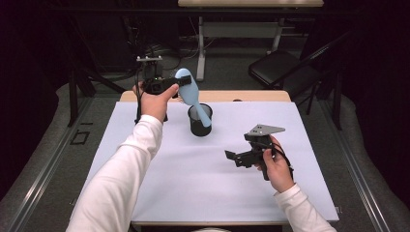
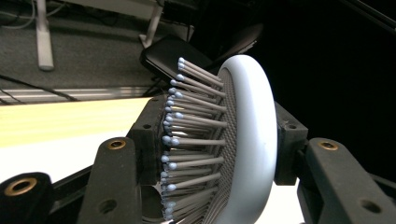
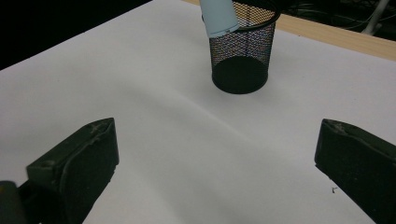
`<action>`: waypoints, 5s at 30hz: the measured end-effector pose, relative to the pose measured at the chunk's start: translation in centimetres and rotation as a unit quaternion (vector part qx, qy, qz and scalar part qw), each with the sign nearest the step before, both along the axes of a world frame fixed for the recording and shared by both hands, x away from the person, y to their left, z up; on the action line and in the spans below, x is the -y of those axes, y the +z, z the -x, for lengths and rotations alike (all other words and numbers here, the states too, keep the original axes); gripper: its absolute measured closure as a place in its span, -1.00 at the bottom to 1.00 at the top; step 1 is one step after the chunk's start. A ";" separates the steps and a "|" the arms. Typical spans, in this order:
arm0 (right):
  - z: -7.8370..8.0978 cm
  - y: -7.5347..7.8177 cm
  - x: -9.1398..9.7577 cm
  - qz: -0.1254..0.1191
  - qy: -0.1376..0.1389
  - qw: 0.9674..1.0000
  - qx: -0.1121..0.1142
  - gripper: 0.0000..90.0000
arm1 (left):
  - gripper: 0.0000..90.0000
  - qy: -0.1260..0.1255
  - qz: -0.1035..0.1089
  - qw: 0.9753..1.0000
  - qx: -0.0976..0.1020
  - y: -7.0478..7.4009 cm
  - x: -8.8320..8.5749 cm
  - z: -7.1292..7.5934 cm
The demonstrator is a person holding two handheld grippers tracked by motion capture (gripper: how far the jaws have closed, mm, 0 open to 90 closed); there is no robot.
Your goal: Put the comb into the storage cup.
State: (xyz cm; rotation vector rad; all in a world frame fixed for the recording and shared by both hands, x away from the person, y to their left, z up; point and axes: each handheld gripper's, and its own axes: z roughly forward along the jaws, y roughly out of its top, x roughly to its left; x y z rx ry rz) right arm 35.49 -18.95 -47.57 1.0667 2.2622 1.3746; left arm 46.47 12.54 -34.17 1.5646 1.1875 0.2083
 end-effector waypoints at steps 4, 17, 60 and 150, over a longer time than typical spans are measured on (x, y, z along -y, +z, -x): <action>0.0 0.0 0.0 0.000 0.000 1.000 0.000 -1.00 | 0.10 0.011 0.000 1.000 0.010 0.0 -0.2 -0.2; 0.0 0.0 0.0 -0.001 0.000 1.000 0.001 -1.00 | 0.10 0.032 -0.016 0.999 0.031 0.2 -0.6 -0.7; 0.0 -0.2 -0.1 0.003 0.003 1.000 -0.001 -1.00 | 0.11 0.044 -0.072 0.994 0.062 -1.6 2.5 -2.2; 0.0 -0.4 -0.2 0.007 0.008 1.000 -0.002 -1.00 | 0.10 0.041 -0.158 0.985 0.052 -6.5 5.7 -3.6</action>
